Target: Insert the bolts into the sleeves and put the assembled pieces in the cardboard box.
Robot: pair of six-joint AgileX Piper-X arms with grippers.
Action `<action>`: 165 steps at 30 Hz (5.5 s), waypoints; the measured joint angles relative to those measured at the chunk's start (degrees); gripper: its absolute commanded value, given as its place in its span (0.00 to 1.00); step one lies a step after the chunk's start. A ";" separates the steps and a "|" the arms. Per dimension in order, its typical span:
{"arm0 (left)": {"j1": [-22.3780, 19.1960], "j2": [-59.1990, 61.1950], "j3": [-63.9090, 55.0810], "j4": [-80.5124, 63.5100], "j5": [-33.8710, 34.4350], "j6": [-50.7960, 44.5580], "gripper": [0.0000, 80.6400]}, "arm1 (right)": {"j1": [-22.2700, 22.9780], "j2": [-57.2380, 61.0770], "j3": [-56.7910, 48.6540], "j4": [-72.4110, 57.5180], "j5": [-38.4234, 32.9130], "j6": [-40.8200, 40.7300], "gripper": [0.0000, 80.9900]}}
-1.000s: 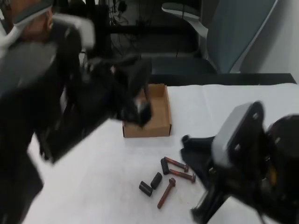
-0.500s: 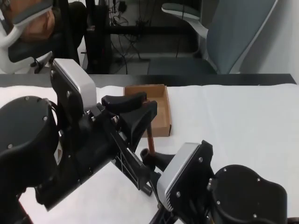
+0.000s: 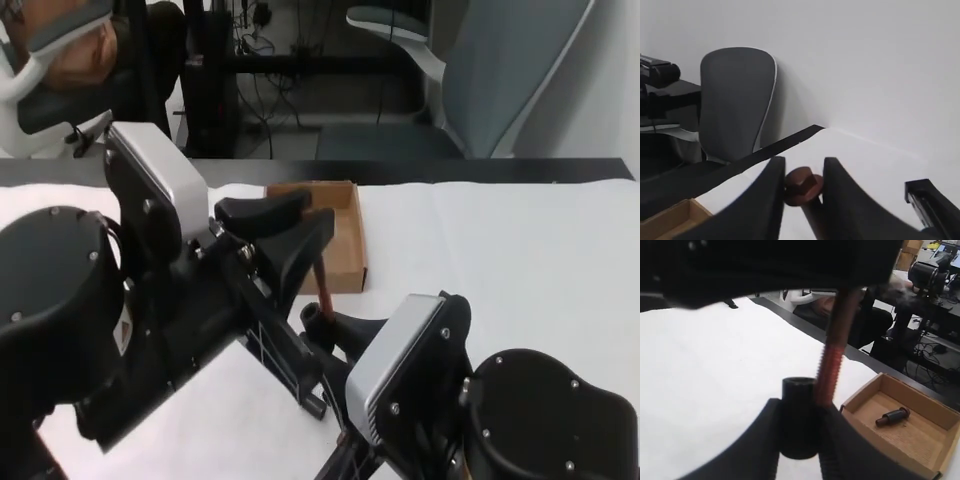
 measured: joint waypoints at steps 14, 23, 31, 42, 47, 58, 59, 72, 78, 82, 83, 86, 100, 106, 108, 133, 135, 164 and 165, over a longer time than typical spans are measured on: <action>0.00 0.00 0.06 -2.13 -4.23 2.80 0.02 | 0.12 -0.43 0.00 -0.11 1.75 1.43 0.01; 0.00 0.00 0.21 -2.77 -4.37 -0.27 0.02 | 0.12 -0.43 0.00 -0.11 3.48 1.63 0.01; 0.00 0.00 0.29 -2.48 -4.37 -1.43 0.02 | 0.12 -0.43 0.00 -1.84 3.74 1.71 0.01; 0.13 0.00 0.29 -2.34 -4.44 -3.34 0.02 | -0.48 -0.43 0.16 -2.10 3.01 2.57 0.01; 0.13 0.00 0.29 -2.27 -3.16 -4.60 0.02 | -0.86 -0.43 0.16 -1.83 2.85 2.55 0.01; 0.13 0.00 0.29 0.55 -1.45 -5.73 0.02 | -0.86 -0.43 0.16 -2.93 2.19 1.08 0.01; 0.01 0.00 0.29 1.15 -1.05 -5.73 0.02 | -0.86 -0.43 0.16 -3.25 2.19 1.07 0.01; -4.15 0.00 0.62 3.37 1.44 -6.10 0.87 | -2.88 -0.43 0.16 -6.58 3.59 -1.71 0.01; -3.93 -0.11 0.62 1.44 -1.12 -6.09 0.87 | -4.99 -0.43 0.16 -5.87 3.60 -0.96 0.01; -3.93 -2.98 0.62 2.44 -1.21 -3.96 0.87 | -7.72 -0.43 0.16 -3.27 3.75 -0.93 0.01; -3.93 -3.96 0.62 3.72 -1.48 -2.91 0.87 | -8.41 -0.43 0.16 -3.01 3.75 -1.14 0.01; -3.93 -7.51 0.62 11.01 -2.32 0.77 0.87 | -11.57 -0.43 0.16 -2.55 3.50 -1.29 0.01; -2.84 10.59 -3.47 39.47 3.41 26.42 0.85 | -29.26 -0.24 -19.43 30.49 -16.87 -3.10 0.01; -0.11 23.73 -12.15 46.03 1.74 34.86 0.76 | -32.62 3.42 -29.69 39.62 -20.75 -4.52 0.01; 0.42 25.69 -14.00 46.94 1.38 37.55 0.76 | -33.18 6.03 -32.91 42.63 -21.96 -4.50 0.01; 3.41 42.23 -26.67 53.43 -0.60 52.78 0.74 | -35.40 44.65 -65.99 66.31 -30.57 5.14 0.01; 3.41 42.23 -27.02 52.54 -0.60 53.14 0.74 | -35.37 46.00 -66.63 66.65 -30.70 5.40 0.01; 3.41 46.58 -31.05 51.40 -1.64 63.72 0.26 | -37.50 37.56 -68.31 64.48 -36.05 8.24 0.86; 3.41 46.58 -31.05 52.39 -1.04 63.85 0.17 | -38.32 34.80 -68.48 64.09 -37.17 9.03 0.86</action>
